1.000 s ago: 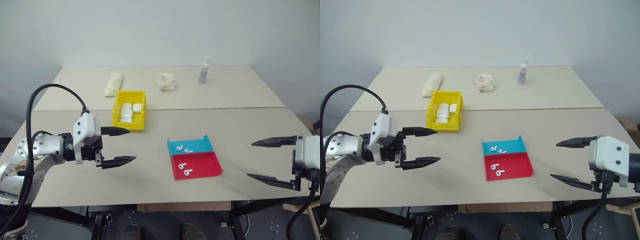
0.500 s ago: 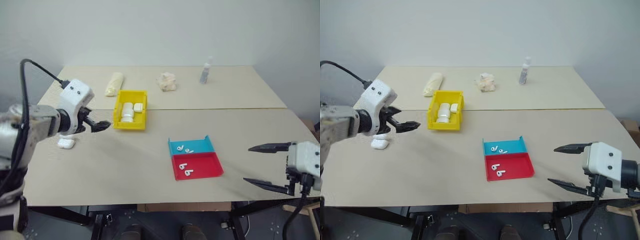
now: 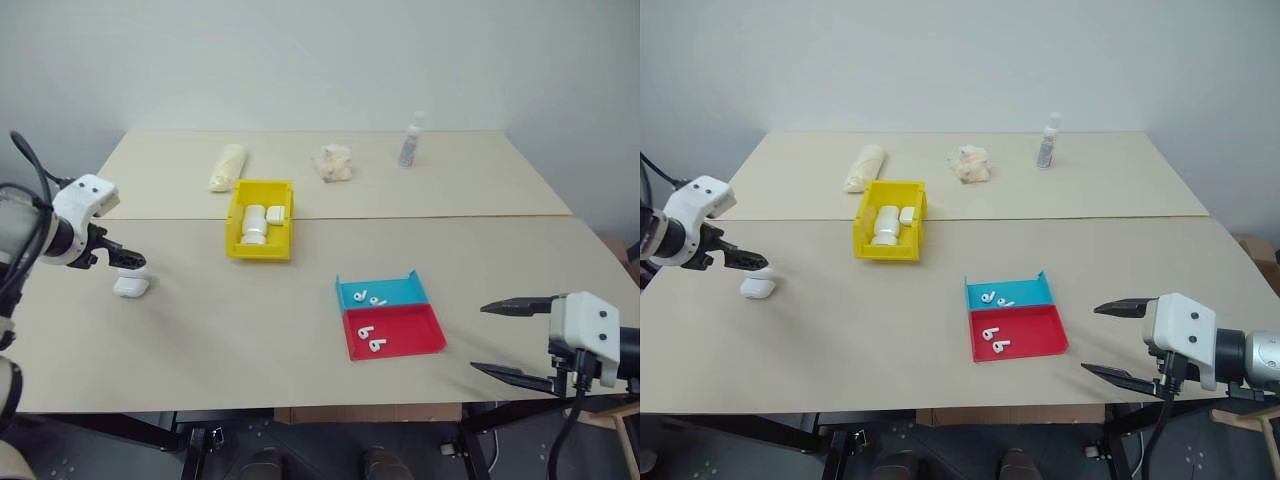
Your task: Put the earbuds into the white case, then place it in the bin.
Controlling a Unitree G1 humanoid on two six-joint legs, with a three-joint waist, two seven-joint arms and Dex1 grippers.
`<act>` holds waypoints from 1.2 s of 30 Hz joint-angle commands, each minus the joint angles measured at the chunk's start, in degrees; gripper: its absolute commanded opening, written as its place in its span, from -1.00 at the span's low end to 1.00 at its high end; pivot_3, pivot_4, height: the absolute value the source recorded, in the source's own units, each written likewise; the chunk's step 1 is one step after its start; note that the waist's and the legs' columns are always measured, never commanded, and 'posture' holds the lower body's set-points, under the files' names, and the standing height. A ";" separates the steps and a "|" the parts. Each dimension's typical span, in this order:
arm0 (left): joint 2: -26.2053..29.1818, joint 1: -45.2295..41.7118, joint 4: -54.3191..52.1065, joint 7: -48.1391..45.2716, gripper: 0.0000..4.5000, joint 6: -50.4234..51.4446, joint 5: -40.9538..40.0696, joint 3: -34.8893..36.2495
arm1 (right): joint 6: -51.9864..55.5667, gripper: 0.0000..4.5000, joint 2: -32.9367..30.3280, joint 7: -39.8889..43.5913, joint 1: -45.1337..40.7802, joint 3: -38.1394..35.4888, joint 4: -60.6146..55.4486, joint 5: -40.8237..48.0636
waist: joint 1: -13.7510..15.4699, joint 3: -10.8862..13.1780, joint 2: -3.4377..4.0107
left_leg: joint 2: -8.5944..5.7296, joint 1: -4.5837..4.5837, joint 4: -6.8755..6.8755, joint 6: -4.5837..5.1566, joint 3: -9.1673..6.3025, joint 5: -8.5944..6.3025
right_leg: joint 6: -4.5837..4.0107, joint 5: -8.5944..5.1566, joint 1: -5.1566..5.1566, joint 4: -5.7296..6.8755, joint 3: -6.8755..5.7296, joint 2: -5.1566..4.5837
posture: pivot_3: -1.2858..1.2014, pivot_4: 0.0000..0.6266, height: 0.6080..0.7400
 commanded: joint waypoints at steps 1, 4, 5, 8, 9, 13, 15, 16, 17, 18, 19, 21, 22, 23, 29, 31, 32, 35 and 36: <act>-1.46 -4.74 12.25 -3.56 1.00 -8.17 5.42 0.39 | -0.07 0.98 -0.18 -0.34 0.18 -2.30 -0.50 0.48 | 0.14 0.07 -0.12 | 0.00 -0.03 0.00 0.00 -0.01 0.00 | 0.00 0.00 -0.02 -0.01 -0.02 0.00 | 0.03 -0.52 1.00; -3.79 -8.01 20.84 -8.62 1.00 -11.10 8.62 -0.18 | 0.57 0.98 -0.56 -0.13 0.92 -3.16 -0.52 0.68 | 0.17 0.09 -0.16 | -0.01 -0.10 0.00 0.00 -0.01 0.00 | 0.01 0.01 -0.05 -0.02 -0.03 -0.01 | 0.03 -0.52 1.00; -4.89 -8.75 23.80 -8.68 1.00 -11.22 10.14 -0.53 | 0.74 0.98 -0.67 -0.29 1.06 -3.32 -0.56 0.56 | 0.17 0.10 -0.17 | -0.01 -0.12 0.01 0.01 -0.01 0.00 | 0.02 0.01 -0.05 -0.01 -0.04 -0.02 | 0.03 -0.52 1.00; -7.37 -9.75 30.43 -8.18 1.00 -12.16 13.67 -0.40 | 1.44 0.98 -0.87 -0.57 1.18 -3.68 -0.89 0.73 | 0.21 0.10 -0.18 | -0.02 -0.13 0.05 0.00 -0.03 0.00 | 0.03 0.02 -0.05 -0.01 -0.06 -0.04 | 0.03 -0.52 1.00; -8.05 -9.89 32.25 -7.47 1.00 -12.37 14.13 0.36 | 1.75 0.98 -0.87 -0.63 1.29 -3.82 -1.17 0.86 | 0.20 0.10 -0.18 | -0.02 -0.13 0.05 0.00 -0.04 0.00 | 0.03 0.02 -0.05 -0.01 -0.07 -0.04 | 0.03 -0.52 1.00; -9.99 -9.94 36.37 -5.19 1.00 -14.53 16.84 1.62 | 3.10 0.98 -1.04 -0.84 1.57 -4.12 -1.64 1.04 | 0.17 0.13 -0.25 | -0.01 -0.15 0.05 0.01 -0.11 0.00 | 0.03 0.02 -0.07 0.03 -0.10 -0.04 | 0.03 -0.52 1.00; -10.86 -10.16 37.47 -3.81 1.00 -15.16 16.67 3.43 | 3.41 0.98 -0.96 -1.05 1.56 -4.19 -1.79 0.93 | 0.16 0.15 -0.29 | -0.01 -0.17 0.05 0.00 -0.11 0.00 | 0.04 0.03 -0.07 0.05 -0.11 -0.05 | 0.03 -0.52 1.00; -11.42 -10.41 37.83 -3.45 1.00 -15.25 16.64 4.18 | 3.53 0.98 -0.96 -1.08 1.57 -4.18 -1.88 0.89 | 0.17 0.15 -0.29 | 0.00 -0.18 0.06 0.00 -0.12 0.00 | 0.04 0.03 -0.07 0.06 -0.12 -0.05 | 0.03 -0.52 1.00; -12.03 -10.73 38.14 -2.96 1.00 -15.12 16.58 4.95 | 3.60 0.98 -0.96 -1.14 1.51 -4.09 -1.93 0.80 | 0.18 0.15 -0.29 | -0.01 -0.19 0.06 0.00 -0.14 0.00 | 0.05 0.03 -0.07 0.06 -0.14 -0.06 | 0.03 -0.52 1.00; -12.67 -11.14 38.46 -3.36 1.00 -14.65 16.98 5.07 | 3.70 0.98 -0.99 -1.24 1.46 -3.91 -1.99 0.64 | 0.20 0.15 -0.29 | -0.01 -0.19 0.06 0.00 -0.15 0.00 | 0.05 0.03 -0.07 0.07 -0.15 -0.07 | 0.03 -0.52 1.00; -13.20 -11.26 38.53 -3.54 1.00 -14.77 17.39 5.19 | 3.77 0.98 -1.05 -1.35 1.45 -3.73 -2.05 0.39 | 0.30 0.15 -0.30 | -0.02 -0.20 0.07 0.00 -0.15 0.00 | 0.05 0.03 -0.07 0.07 -0.16 -0.08 | 0.03 -0.52 1.00; -14.13 -11.51 38.88 -3.20 1.00 -14.33 18.00 5.69 | 3.73 0.98 -1.09 -1.56 1.59 -3.50 -2.07 -0.12 | 0.36 0.15 -0.30 | -0.03 -0.22 0.09 0.00 -0.15 0.00 | 0.06 0.04 -0.06 0.06 -0.19 -0.10 | 0.03 -0.52 1.00; -14.50 -11.59 39.09 -3.18 1.00 -14.16 18.43 5.81 | 3.79 0.98 -1.14 -1.69 1.59 -3.40 -2.05 -0.25 | 0.35 0.15 -0.30 | -0.03 -0.22 0.09 0.00 -0.15 0.00 | 0.06 0.04 -0.06 0.07 -0.19 -0.09 | 0.03 -0.52 1.00; -14.85 -11.47 39.25 -2.18 1.00 -14.25 18.73 6.14 | 3.85 0.98 -1.14 -1.83 1.66 -3.35 -2.10 -0.40 | 0.36 0.15 -0.30 | -0.03 -0.23 0.09 0.00 -0.16 0.00 | 0.06 0.04 -0.06 0.08 -0.19 -0.09 | 0.03 -0.52 1.00; -15.59 -11.18 39.87 1.56 1.00 -14.86 19.56 8.29 | 3.78 0.98 -0.49 -2.31 3.06 -4.00 -3.00 -0.72 | 0.27 0.15 -0.30 | -0.03 -0.27 0.09 0.00 -0.21 0.00 | 0.07 0.04 -0.07 0.12 -0.23 -0.09 | 0.03 -0.52 1.00; -15.87 -11.20 40.03 1.92 1.00 -14.83 19.92 8.88 | 3.95 0.98 -0.49 -2.56 3.16 -3.94 -3.21 -0.66 | 0.27 0.15 -0.30 | -0.03 -0.27 0.09 0.00 -0.21 0.00 | 0.07 0.05 -0.07 0.12 -0.23 -0.09 | 0.03 -0.52 1.00; -16.06 -11.15 39.99 1.88 1.00 -15.01 20.06 9.15 | 3.99 0.98 -0.49 -2.67 3.20 -3.82 -3.28 -0.72 | 0.27 0.15 -0.30 | -0.03 -0.27 0.10 0.00 -0.21 0.00 | 0.07 0.04 -0.07 0.12 -0.23 -0.09 | 0.03 -0.52 1.00; -16.57 -11.15 39.94 0.71 1.00 -15.27 20.90 9.03 | 4.29 0.98 -0.53 -2.84 3.30 -3.57 -3.45 -0.83 | 0.28 0.15 -0.30 | -0.03 -0.27 0.10 0.00 -0.21 0.00 | 0.07 0.04 -0.07 0.12 -0.24 -0.09 | 0.03 -0.52 1.00; -16.74 -11.12 39.97 0.78 1.00 -15.18 21.26 8.96 | 4.35 0.98 -0.55 -2.94 3.30 -3.47 -3.43 -0.88 | 0.28 0.15 -0.30 | -0.04 -0.27 0.10 0.00 -0.21 0.00 | 0.07 0.05 -0.07 0.12 -0.24 -0.10 | 0.03 -0.52 1.00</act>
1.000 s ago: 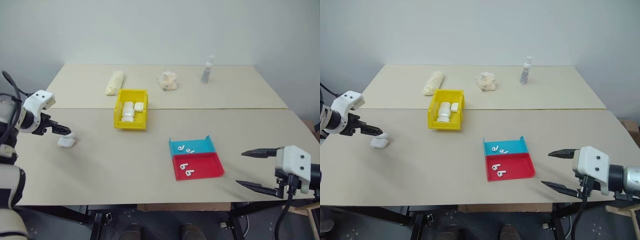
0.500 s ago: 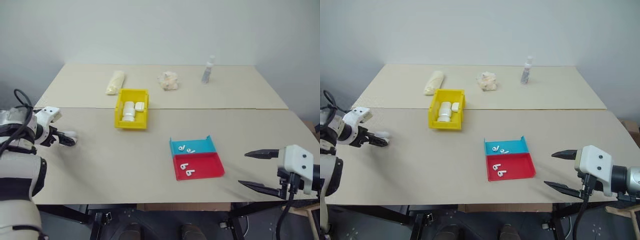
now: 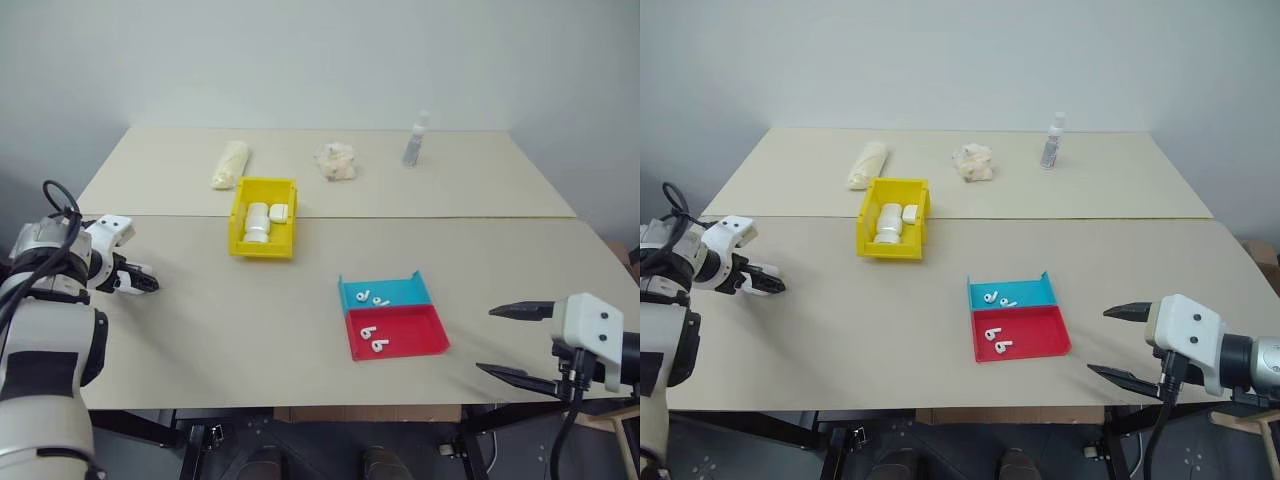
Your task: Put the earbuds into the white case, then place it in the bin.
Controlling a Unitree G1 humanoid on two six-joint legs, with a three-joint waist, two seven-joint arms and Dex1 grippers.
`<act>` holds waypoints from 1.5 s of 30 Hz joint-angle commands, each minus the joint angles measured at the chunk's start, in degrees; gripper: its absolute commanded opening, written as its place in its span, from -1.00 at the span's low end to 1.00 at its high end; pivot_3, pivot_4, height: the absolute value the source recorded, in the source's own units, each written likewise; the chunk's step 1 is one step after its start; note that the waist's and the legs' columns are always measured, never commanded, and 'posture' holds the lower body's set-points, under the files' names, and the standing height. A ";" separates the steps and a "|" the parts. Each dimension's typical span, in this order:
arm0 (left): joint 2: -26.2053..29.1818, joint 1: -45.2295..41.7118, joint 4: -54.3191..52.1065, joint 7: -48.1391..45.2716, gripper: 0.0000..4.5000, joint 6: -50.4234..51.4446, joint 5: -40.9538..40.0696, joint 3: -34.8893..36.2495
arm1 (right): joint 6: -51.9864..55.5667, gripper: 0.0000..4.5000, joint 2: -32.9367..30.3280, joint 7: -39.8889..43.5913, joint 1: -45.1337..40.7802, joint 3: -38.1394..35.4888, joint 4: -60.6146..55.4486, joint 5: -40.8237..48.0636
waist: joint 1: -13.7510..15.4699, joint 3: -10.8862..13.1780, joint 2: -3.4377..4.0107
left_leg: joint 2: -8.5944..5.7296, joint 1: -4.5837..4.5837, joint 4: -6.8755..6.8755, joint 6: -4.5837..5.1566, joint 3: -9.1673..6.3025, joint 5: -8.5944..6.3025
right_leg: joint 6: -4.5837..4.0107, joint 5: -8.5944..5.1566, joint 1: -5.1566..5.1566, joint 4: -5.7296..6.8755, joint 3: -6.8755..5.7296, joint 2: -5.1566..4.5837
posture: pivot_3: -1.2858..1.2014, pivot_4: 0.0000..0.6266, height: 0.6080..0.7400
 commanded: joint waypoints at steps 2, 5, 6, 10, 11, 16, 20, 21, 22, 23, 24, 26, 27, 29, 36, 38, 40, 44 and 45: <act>0.09 -1.13 -0.13 -0.65 1.00 -0.95 2.33 -0.26 | 0.70 0.98 -0.24 -0.91 0.05 -1.02 -1.29 -0.01 | 0.00 0.00 0.00 | 0.00 0.00 0.00 0.00 0.00 0.00 | 0.00 0.00 0.00 0.00 0.00 0.00 | 0.03 -0.52 1.00; -0.09 -0.43 0.12 -0.35 0.83 -1.44 3.36 -0.32 | 0.55 1.00 -0.18 -1.33 0.16 -0.67 -1.19 -0.27 | 0.00 0.00 0.00 | -0.01 0.01 0.00 0.00 0.00 0.00 | 0.00 0.00 0.01 0.00 0.01 0.00 | 0.03 -0.52 1.00; -0.17 -0.23 0.29 0.24 0.73 -1.33 3.53 -0.14 | 0.64 1.00 -0.17 -1.42 0.26 -0.61 -1.26 -0.30 | 0.00 0.00 0.00 | -0.01 0.02 0.00 0.00 0.00 0.00 | 0.00 0.00 0.01 0.00 0.00 0.00 | 0.03 -0.52 1.00; -0.13 0.45 0.25 -0.88 0.24 -2.28 4.32 -0.37 | 0.90 1.00 -0.23 -1.62 0.61 -0.71 -1.41 -0.22 | -0.15 -0.01 0.01 | 0.00 0.09 0.00 0.00 0.01 0.00 | 0.00 0.00 0.02 -0.01 0.03 0.00 | 0.03 -0.52 1.00; -0.08 0.39 0.16 -1.41 0.24 -2.42 4.49 -0.45 | 0.89 1.00 -0.28 -1.66 0.67 -0.74 -1.39 -0.29 | -0.22 -0.01 0.01 | 0.00 0.10 0.00 -0.01 0.02 0.00 | 0.00 0.00 0.03 -0.01 0.03 0.00 | 0.03 -0.52 1.00; 0.87 -0.51 -2.01 -3.57 0.24 -5.55 5.68 -0.57 | 0.78 1.00 -0.44 -1.69 0.62 -0.87 -1.17 -0.44 | -0.23 -0.01 0.01 | 0.00 0.09 -0.01 -0.01 0.02 0.00 | 0.00 0.00 0.04 0.00 0.03 0.00 | 0.03 -0.52 1.00; 4.27 0.07 -12.04 -10.07 0.24 -10.82 3.31 1.44 | 0.74 1.00 -0.98 -1.26 0.15 -1.52 -0.84 -0.42 | -0.25 0.04 -0.08 | 0.00 -0.05 0.01 -0.01 -0.02 0.01 | 0.00 0.00 -0.02 0.09 -0.03 0.00 | 0.03 -0.52 1.00; 5.87 1.83 -18.34 -13.20 0.24 -11.21 0.89 3.30 | 1.05 1.00 -1.30 -1.13 -0.18 -1.70 -0.80 -0.23 | -0.27 0.05 -0.09 | 0.01 -0.14 0.01 -0.03 -0.05 0.02 | -0.01 0.01 -0.08 0.14 -0.04 0.00 | 0.03 -0.52 1.00; 7.36 4.64 -25.45 -15.53 0.24 -11.47 -1.65 5.42 | 1.33 1.00 -1.60 -0.94 -0.49 -1.88 -0.66 -0.04 | -0.38 0.04 -0.08 | 0.02 -0.22 0.02 -0.04 -0.06 0.02 | 0.00 0.01 -0.17 0.16 -0.04 0.00 | 0.03 -0.52 1.00; 8.75 9.49 -35.03 -17.75 0.24 -12.73 -6.15 9.66 | 1.96 1.00 -2.14 -0.87 -1.22 -1.98 -0.62 0.39 | -0.56 0.04 -0.07 | 0.02 -0.29 0.03 -0.05 -0.06 0.03 | 0.00 0.01 -0.26 0.18 -0.03 -0.02 | 0.03 -0.52 1.00; 9.32 15.21 -45.92 -19.83 0.24 -12.22 -11.64 14.89 | 1.44 1.00 -2.71 -1.45 -2.30 -1.92 -0.70 -0.49 | -0.90 0.03 -0.05 | 0.02 -0.33 0.01 -0.06 -0.09 0.03 | 0.00 0.01 -0.37 0.23 0.04 -0.07 | 0.03 -0.52 1.00; 7.76 24.57 -61.19 -20.53 0.24 -13.05 -20.33 23.78 | 1.05 1.00 -3.86 -1.96 -4.33 -1.41 -0.59 -1.21 | -0.96 0.02 -0.03 | 0.00 -0.47 0.02 -0.13 -0.18 0.07 | 0.00 0.01 -0.79 0.58 0.30 -0.20 | 0.03 -0.52 1.00; 6.74 28.15 -67.15 -20.38 0.24 -12.49 -23.33 26.26 | 0.85 1.00 -4.62 -1.52 -5.56 -0.92 -0.37 -1.06 | -0.97 0.00 -0.01 | 0.02 -0.56 0.03 -0.21 -0.19 0.12 | 0.00 0.01 -0.90 0.58 0.30 -0.25 | 0.03 -0.52 1.00; 3.24 34.28 -77.35 -19.05 0.24 -12.40 -28.99 29.49 | 1.03 1.00 -7.23 0.69 -7.70 0.32 -0.43 -0.29 | -0.95 0.01 -0.01 | -0.01 -0.50 0.08 -0.24 -0.16 0.13 | 0.00 0.01 -0.88 0.74 0.33 -0.27 | 0.03 -0.52 1.00; -14.90 46.61 -92.19 -7.81 0.24 -21.70 -35.76 28.53 | 5.34 1.00 -16.77 3.55 -23.63 13.73 -0.91 3.30 | -0.93 -0.09 0.15 | 0.00 -0.24 0.12 -0.15 -0.11 0.08 | 0.00 0.01 -0.64 0.59 0.40 -0.14 | 0.03 -0.52 1.00; -16.76 48.53 -91.86 -6.82 0.24 -23.44 -33.67 24.56 | 7.26 1.00 -18.19 4.55 -31.06 20.75 -0.74 2.97 | -1.12 -0.11 0.18 | 0.00 -0.29 0.11 -0.14 -0.11 0.08 | -0.01 0.01 -0.71 0.59 0.43 -0.13 | 0.03 -0.52 1.00; -17.84 49.90 -90.47 -6.25 0.24 -26.58 -31.39 21.39 | 7.61 1.00 -18.01 6.17 -37.60 27.92 -0.77 0.49 | -1.27 -0.11 0.18 | 0.01 -0.29 0.06 -0.13 -0.09 0.07 | -0.01 0.01 -0.75 0.57 0.46 -0.10 | 0.03 -0.52 1.00; -20.25 51.56 -87.88 -6.88 0.24 -32.92 -31.87 19.11 | 7.23 1.00 -13.25 11.52 -50.85 42.92 0.05 -6.75 | -1.20 -0.11 0.19 | 0.00 -0.38 0.06 -0.13 -0.07 0.07 | -0.01 0.01 -0.89 0.49 0.46 -0.10 | 0.03 -0.52 1.00; -20.29 51.61 -87.49 -6.32 0.24 -33.08 -31.53 18.60 | 6.89 1.00 -11.23 12.46 -53.47 45.82 0.82 -8.38 | -1.26 -0.11 0.19 | 0.01 -0.38 0.06 -0.13 -0.07 0.07 | -0.01 0.01 -0.88 0.50 0.46 -0.10 | 0.03 -0.52 1.00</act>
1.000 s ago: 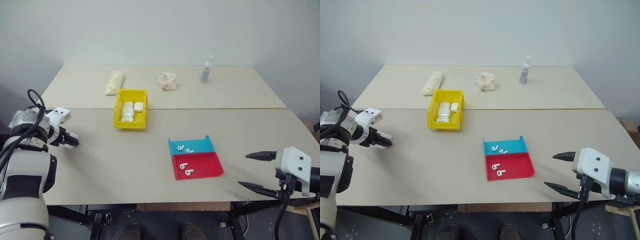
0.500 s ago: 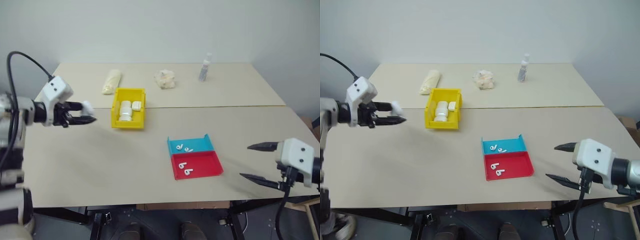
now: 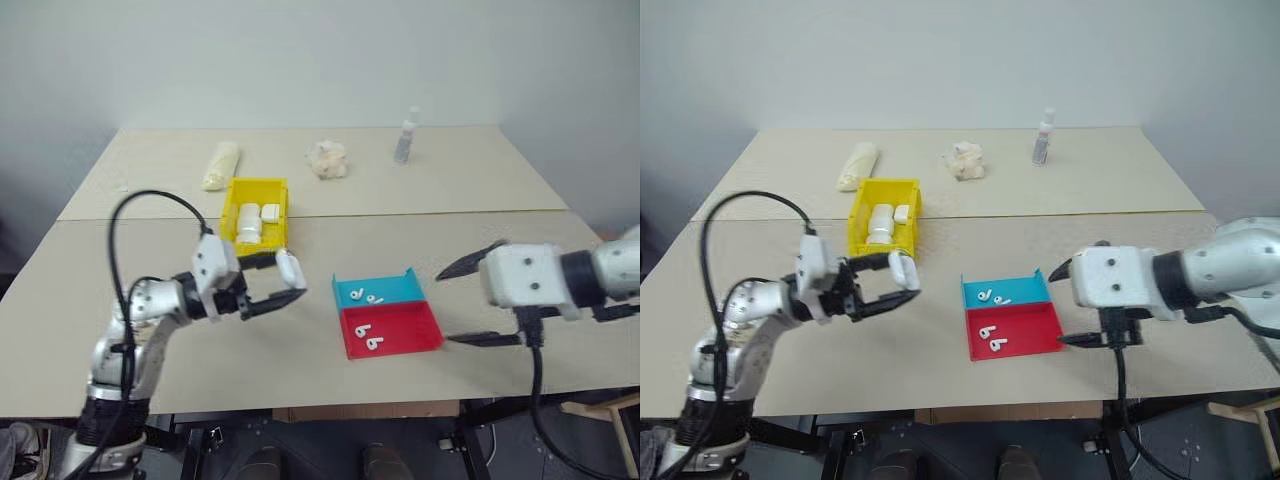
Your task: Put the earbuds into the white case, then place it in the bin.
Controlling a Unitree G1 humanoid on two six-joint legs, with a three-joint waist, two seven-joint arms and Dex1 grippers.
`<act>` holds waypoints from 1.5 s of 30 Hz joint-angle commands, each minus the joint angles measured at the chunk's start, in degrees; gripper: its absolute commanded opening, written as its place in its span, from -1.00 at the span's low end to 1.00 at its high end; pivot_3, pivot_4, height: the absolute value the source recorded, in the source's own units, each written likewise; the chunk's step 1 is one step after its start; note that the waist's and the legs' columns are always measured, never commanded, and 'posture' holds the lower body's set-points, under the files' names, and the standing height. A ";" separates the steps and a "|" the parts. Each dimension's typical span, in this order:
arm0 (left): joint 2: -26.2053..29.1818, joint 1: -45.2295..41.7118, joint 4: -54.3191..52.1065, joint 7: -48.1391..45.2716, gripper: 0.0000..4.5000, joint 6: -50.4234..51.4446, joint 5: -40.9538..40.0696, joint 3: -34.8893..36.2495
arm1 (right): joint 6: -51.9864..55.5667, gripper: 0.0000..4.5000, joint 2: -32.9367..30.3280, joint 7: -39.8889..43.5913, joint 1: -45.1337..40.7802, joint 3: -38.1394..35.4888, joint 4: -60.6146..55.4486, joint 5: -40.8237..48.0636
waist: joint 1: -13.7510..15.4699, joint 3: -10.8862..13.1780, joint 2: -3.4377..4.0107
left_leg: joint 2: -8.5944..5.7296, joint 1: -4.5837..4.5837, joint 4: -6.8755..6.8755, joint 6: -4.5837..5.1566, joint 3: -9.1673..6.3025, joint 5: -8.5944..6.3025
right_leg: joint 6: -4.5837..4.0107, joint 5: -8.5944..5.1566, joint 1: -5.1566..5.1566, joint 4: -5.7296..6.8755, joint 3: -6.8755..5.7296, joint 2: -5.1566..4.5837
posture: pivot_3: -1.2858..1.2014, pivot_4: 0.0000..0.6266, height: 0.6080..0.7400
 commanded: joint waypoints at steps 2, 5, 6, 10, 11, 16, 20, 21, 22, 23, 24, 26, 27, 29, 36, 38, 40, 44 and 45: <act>-0.05 -0.52 0.55 1.74 0.24 -3.04 0.65 -1.47 | -1.08 1.00 6.98 4.45 -10.15 11.98 2.68 -8.30 | 0.05 0.00 0.00 | -0.01 -0.03 0.02 0.00 -0.01 0.00 | 0.00 0.00 -0.04 -0.01 -0.01 0.00 | 0.03 -0.52 1.00; -0.11 0.64 1.13 1.11 0.24 -5.81 -0.03 -1.50 | -3.34 1.00 11.35 7.40 -14.59 18.95 6.12 -14.57 | 0.04 -0.01 0.02 | -0.02 -0.02 0.02 0.00 -0.01 0.00 | 0.00 0.00 -0.03 0.02 -0.01 0.00 | 0.03 -0.52 1.00; -0.13 1.08 1.31 1.44 0.24 -6.43 0.33 -1.66 | -4.18 0.92 12.82 7.72 -15.28 20.86 7.39 -16.54 | 0.03 -0.01 0.02 | -0.01 -0.02 0.01 0.00 -0.02 0.00 | 0.00 0.00 -0.03 0.06 -0.02 0.00 | 0.03 -0.52 1.00; -0.51 2.72 1.17 3.15 0.24 -8.16 1.28 -2.11 | -6.06 0.62 16.85 8.55 -16.02 25.31 9.19 -21.97 | 0.24 0.00 0.02 | -0.05 -0.12 0.02 -0.01 -0.04 0.01 | 0.00 0.00 -0.10 0.07 -0.07 -0.04 | 0.03 -0.52 1.00; -0.77 3.09 0.83 3.55 0.24 -8.24 0.84 -2.01 | -5.73 0.62 17.65 8.88 -16.23 25.86 9.20 -22.60 | 0.22 0.00 0.02 | -0.05 -0.14 0.02 -0.01 -0.04 0.01 | 0.00 0.00 -0.13 0.07 -0.07 -0.05 | 0.03 -0.52 1.00; -4.29 5.03 0.15 5.22 0.24 -10.48 -3.25 -0.46 | -7.05 0.62 20.22 9.96 -16.49 28.54 10.81 -27.20 | 0.19 -0.02 0.04 | -0.04 -0.08 0.08 -0.02 -0.08 0.02 | 0.00 0.00 -0.08 0.19 -0.09 -0.04 | 0.03 -0.52 1.00; -6.27 7.30 0.87 4.26 0.24 -13.48 -6.03 0.41 | -8.71 0.62 21.45 10.01 -16.12 29.36 12.40 -30.67 | 0.18 -0.02 0.04 | -0.04 -0.07 0.06 -0.02 -0.09 0.01 | -0.01 0.00 -0.09 0.18 -0.09 -0.03 | 0.03 -0.52 1.00; -6.28 7.76 1.13 3.88 0.24 -13.84 -6.45 0.41 | -8.91 0.62 21.71 10.06 -16.06 29.36 12.61 -31.11 | 0.17 -0.02 0.04 | -0.03 -0.07 0.05 -0.02 -0.09 0.01 | -0.01 0.00 -0.10 0.17 -0.09 -0.03 | 0.03 -0.52 1.00; -6.39 8.14 1.58 3.40 0.24 -14.41 -6.94 0.43 | -9.18 0.62 21.89 10.18 -16.01 29.34 12.77 -31.39 | 0.16 -0.02 0.04 | -0.03 -0.08 0.04 -0.02 -0.09 0.01 | -0.01 0.00 -0.11 0.17 -0.09 -0.03 | 0.03 -0.52 1.00; -6.39 8.36 2.01 3.06 0.24 -14.76 -7.22 0.39 | -9.34 0.62 22.05 10.34 -15.98 29.27 12.90 -31.60 | 0.17 -0.02 0.04 | -0.04 -0.08 0.05 -0.03 -0.08 0.02 | -0.01 0.01 -0.10 0.16 -0.09 -0.03 | 0.03 -0.52 1.00; -6.46 8.36 2.61 2.27 0.24 -15.14 -7.85 0.37 | -9.43 0.62 22.18 10.66 -16.00 29.29 13.07 -31.84 | 0.17 -0.02 0.04 | -0.04 -0.07 0.05 -0.03 -0.08 0.02 | -0.01 0.01 -0.09 0.17 -0.09 -0.03 | 0.03 -0.52 1.00; -6.72 8.24 3.66 0.78 0.24 -15.80 -9.43 0.55 | -9.59 0.45 22.55 10.96 -16.02 29.37 13.38 -32.37 | 0.17 -0.02 0.04 | -0.04 -0.03 0.05 -0.03 -0.09 0.02 | -0.01 0.01 -0.05 0.16 -0.09 -0.03 | 0.03 -0.52 1.00; -6.72 8.16 4.02 0.30 0.24 -15.85 -10.10 0.62 | -9.59 0.37 22.81 10.96 -16.01 29.41 13.51 -32.63 | 0.16 -0.02 0.04 | -0.04 -0.03 0.05 -0.03 -0.08 0.02 | -0.01 0.01 -0.05 0.15 -0.09 -0.03 | 0.03 -0.52 1.00; -6.84 7.74 4.84 -0.81 0.24 -15.18 -12.11 1.07 | -9.49 0.25 23.37 10.98 -16.06 29.50 13.65 -33.03 | 0.16 -0.02 0.04 | -0.04 -0.03 0.05 -0.03 -0.08 0.02 | -0.01 0.01 -0.05 0.15 -0.09 -0.02 | 0.03 -0.52 1.00; -6.60 6.72 7.12 -3.22 0.24 -15.65 -13.74 1.50 | -8.72 0.25 25.27 11.14 -16.25 29.61 13.72 -34.54 | 0.13 -0.02 0.04 | -0.04 -0.03 0.05 -0.03 -0.09 0.02 | -0.01 0.01 -0.05 0.15 -0.10 -0.01 | 0.03 -0.52 1.00; -6.51 6.57 7.28 -3.51 0.24 -15.79 -13.47 1.53 | -8.69 0.25 25.64 11.11 -16.13 29.75 13.86 -35.04 | 0.13 -0.02 0.04 | -0.04 -0.04 0.04 -0.03 -0.09 0.02 | -0.01 0.01 -0.05 0.15 -0.10 -0.01 | 0.03 -0.52 1.00; -6.37 6.44 7.36 -3.93 0.24 -15.99 -13.28 1.53 | -8.79 0.25 25.98 11.05 -16.05 29.96 14.20 -35.58 | 0.13 -0.02 0.04 | -0.04 -0.04 0.04 -0.03 -0.10 0.02 | -0.01 0.01 -0.06 0.15 -0.10 -0.01 | 0.03 -0.52 1.00; -6.23 6.41 6.79 -3.84 0.24 -16.18 -12.68 1.45 | -8.85 0.25 26.53 11.42 -15.94 30.27 14.73 -36.37 | 0.12 -0.02 0.04 | -0.04 -0.04 0.04 -0.03 -0.09 0.02 | -0.01 0.01 -0.05 0.14 -0.10 -0.01 | 0.03 -0.52 1.00; -6.23 6.38 6.72 -3.80 0.24 -16.26 -12.57 1.42 | -8.84 0.25 26.65 11.56 -15.92 30.28 14.81 -36.39 | 0.12 -0.02 0.04 | -0.04 -0.04 0.04 -0.03 -0.09 0.02 | -0.01 0.01 -0.05 0.14 -0.10 -0.01 | 0.03 -0.52 1.00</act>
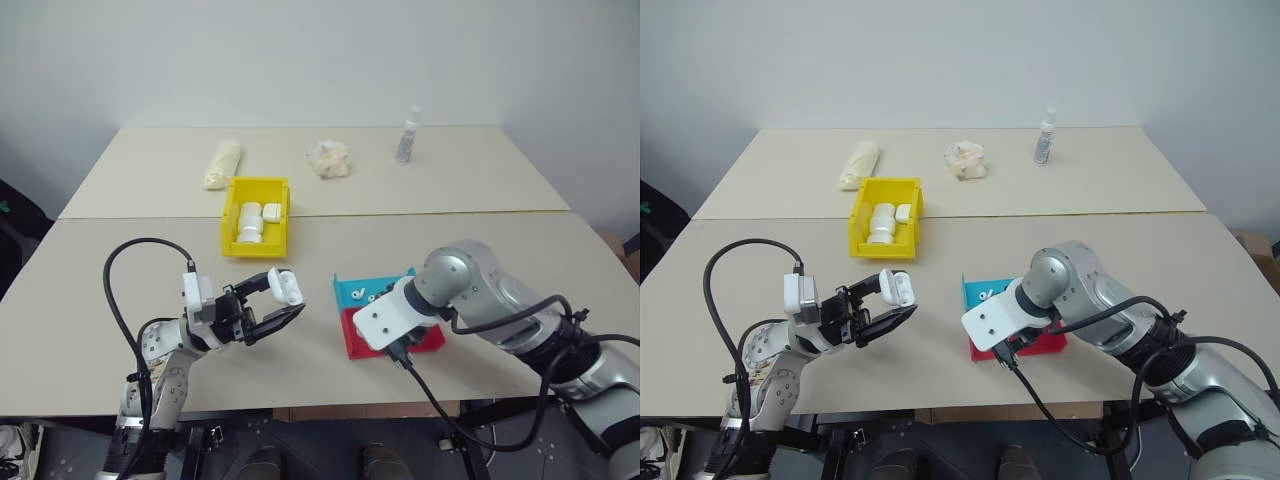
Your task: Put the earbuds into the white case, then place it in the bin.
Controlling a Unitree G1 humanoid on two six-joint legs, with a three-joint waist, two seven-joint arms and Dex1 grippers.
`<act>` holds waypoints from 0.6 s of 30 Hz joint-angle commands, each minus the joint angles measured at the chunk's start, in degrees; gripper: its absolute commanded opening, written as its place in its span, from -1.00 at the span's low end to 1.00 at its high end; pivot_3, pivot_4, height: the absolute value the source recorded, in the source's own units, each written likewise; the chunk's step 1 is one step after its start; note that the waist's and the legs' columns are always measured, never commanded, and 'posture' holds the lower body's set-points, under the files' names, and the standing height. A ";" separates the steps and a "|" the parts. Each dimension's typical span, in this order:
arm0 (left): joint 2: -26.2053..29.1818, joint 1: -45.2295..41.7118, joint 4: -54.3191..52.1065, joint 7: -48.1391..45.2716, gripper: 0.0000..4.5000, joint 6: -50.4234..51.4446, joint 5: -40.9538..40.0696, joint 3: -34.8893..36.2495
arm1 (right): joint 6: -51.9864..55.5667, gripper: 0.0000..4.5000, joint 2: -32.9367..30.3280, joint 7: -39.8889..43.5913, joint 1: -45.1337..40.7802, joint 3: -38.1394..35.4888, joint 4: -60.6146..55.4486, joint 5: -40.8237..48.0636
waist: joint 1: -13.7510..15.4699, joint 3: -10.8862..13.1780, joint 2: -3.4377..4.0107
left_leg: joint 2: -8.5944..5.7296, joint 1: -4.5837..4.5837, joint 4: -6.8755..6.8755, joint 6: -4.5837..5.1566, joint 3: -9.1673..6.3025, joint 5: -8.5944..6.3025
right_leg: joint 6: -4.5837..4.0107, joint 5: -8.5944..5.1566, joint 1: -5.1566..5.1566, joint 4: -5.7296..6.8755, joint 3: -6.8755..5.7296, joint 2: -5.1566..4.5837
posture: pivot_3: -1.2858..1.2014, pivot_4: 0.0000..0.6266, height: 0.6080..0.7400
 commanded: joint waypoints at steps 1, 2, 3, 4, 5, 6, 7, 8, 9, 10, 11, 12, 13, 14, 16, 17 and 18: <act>0.34 -0.84 -1.26 -0.17 0.24 -1.91 -0.26 0.68 | -0.18 0.25 0.30 1.51 -0.37 -0.42 -0.18 -0.52 | 0.00 0.00 0.00 | 0.00 0.00 0.00 0.00 0.00 0.00 | 0.00 0.00 0.00 0.00 0.00 0.00 | 0.03 -0.52 1.00; 0.36 -0.85 -1.33 -0.14 0.24 -1.89 -0.18 0.62 | -0.26 0.17 0.47 1.53 -0.32 -0.38 -0.10 -0.56 | 0.00 0.00 0.00 | 0.00 0.00 0.00 0.00 0.00 0.00 | 0.00 0.00 0.00 0.00 0.00 0.00 | 0.03 -0.52 1.00; 0.36 -0.82 -1.44 -0.04 0.24 -1.88 -0.11 0.56 | -0.29 0.08 0.69 1.36 -0.25 -0.27 0.03 -0.81 | -0.01 0.00 0.00 | 0.00 0.00 -0.01 0.00 0.00 0.00 | 0.00 0.00 0.00 -0.01 0.00 0.00 | 0.03 -0.52 1.00; 0.37 -0.78 -1.56 0.11 0.24 -1.83 -0.03 0.49 | -0.30 0.08 0.87 1.16 -0.17 -0.12 0.21 -1.17 | -0.01 0.00 0.00 | 0.00 0.00 -0.01 0.00 0.00 0.00 | 0.00 0.00 0.00 -0.01 0.00 0.00 | 0.03 -0.52 1.00; 0.36 -0.75 -1.63 0.20 0.24 -1.89 0.03 0.43 | -0.52 0.08 0.94 1.01 -0.09 0.05 0.40 -1.60 | -0.03 0.00 0.00 | 0.00 0.00 -0.01 0.00 0.00 0.00 | 0.00 0.00 -0.01 -0.02 0.00 0.00 | 0.03 -0.52 1.00; 0.36 -0.78 -1.64 0.30 0.24 -1.94 0.06 0.37 | -0.73 0.08 1.01 0.94 -0.03 0.12 0.62 -1.93 | -0.02 0.00 0.00 | 0.00 0.00 -0.01 0.00 0.00 0.00 | 0.00 0.00 0.00 -0.01 0.00 0.00 | 0.03 -0.52 1.00; 0.38 -0.77 -1.69 0.48 0.24 -1.94 0.11 0.33 | -0.74 0.08 1.10 0.94 0.02 0.11 0.76 -2.12 | -0.02 0.00 0.00 | 0.00 0.00 -0.01 0.00 0.00 0.00 | 0.00 0.00 0.00 -0.01 0.00 0.00 | 0.03 -0.52 1.00; 0.41 -0.75 -1.73 0.55 0.24 -1.95 0.14 0.29 | -0.81 0.08 1.14 1.02 0.11 0.08 0.83 -2.23 | -0.01 0.00 0.00 | 0.00 0.00 -0.01 0.00 0.00 0.00 | 0.00 0.00 0.00 -0.01 0.00 0.00 | 0.03 -0.52 1.00; 0.43 -0.74 -1.75 0.60 0.24 -1.98 0.17 0.26 | -0.90 0.08 1.19 1.15 0.20 0.05 0.85 -2.33 | -0.02 0.00 0.00 | 0.00 0.00 -0.01 0.00 0.00 0.00 | 0.00 0.00 0.00 -0.02 0.00 0.00 | 0.03 -0.52 1.00; 0.45 -0.72 -1.77 0.61 0.24 -2.01 0.20 0.24 | -1.09 0.08 1.22 1.15 0.34 0.04 0.88 -2.48 | -0.01 0.00 0.00 | 0.00 0.00 -0.01 0.00 0.00 0.00 | 0.00 0.00 0.00 -0.02 0.00 0.00 | 0.03 -0.52 1.00; 0.48 -0.71 -1.80 0.70 0.24 -2.02 0.29 0.21 | -0.98 0.08 1.26 1.21 0.44 0.12 0.93 -2.71 | -0.01 0.00 0.00 | 0.00 0.00 -0.02 0.00 -0.01 0.00 | 0.00 0.00 0.00 -0.02 0.00 0.00 | 0.03 -0.52 1.00; 0.50 -0.80 -1.68 0.77 0.24 -2.07 0.40 0.21 | -1.25 0.00 1.30 1.20 0.47 0.25 1.13 -2.95 | -0.01 0.00 0.00 | 0.00 0.00 -0.02 0.00 -0.01 0.00 | 0.00 0.00 0.00 -0.03 0.00 0.00 | 0.03 -0.52 1.00; 0.53 -0.86 -1.60 0.81 0.24 -2.11 0.48 0.21 | -1.44 -0.08 1.37 1.12 0.56 0.31 1.29 -3.12 | -0.01 0.00 0.00 | 0.00 0.00 -0.02 0.00 -0.01 0.00 | 0.00 0.00 0.00 -0.03 0.00 0.00 | 0.03 -0.52 1.00; 0.55 -0.89 -1.57 0.85 0.24 -2.11 0.54 0.20 | -1.53 -0.18 1.46 1.05 0.63 0.32 1.39 -3.24 | -0.01 0.00 0.00 | 0.00 0.00 -0.02 0.00 0.00 0.00 | 0.00 0.00 0.00 -0.03 -0.01 0.00 | 0.03 -0.52 1.00; 0.58 -0.88 -1.61 0.93 0.24 -2.09 0.60 0.18 | -1.63 -0.29 1.61 0.87 0.83 0.30 1.50 -3.57 | -0.01 0.00 0.00 | 0.00 0.00 -0.03 0.00 0.00 0.00 | 0.00 0.00 0.00 -0.03 -0.01 0.00 | 0.03 -0.52 1.00; 0.59 -0.86 -1.62 0.99 0.24 -2.10 0.66 0.17 | -1.67 -0.29 1.73 0.85 0.91 0.23 1.51 -3.63 | -0.01 0.00 0.00 | 0.00 0.00 -0.02 0.00 0.00 0.00 | 0.00 0.00 0.00 -0.03 -0.01 0.00 | 0.03 -0.52 1.00; 0.61 -0.84 -1.63 1.03 0.24 -2.10 0.70 0.16 | -1.64 -0.29 1.86 0.86 1.04 0.12 1.50 -3.61 | -0.01 0.00 0.00 | 0.00 0.00 -0.02 0.00 -0.01 0.00 | 0.00 0.00 0.00 -0.04 -0.01 0.00 | 0.03 -0.52 1.00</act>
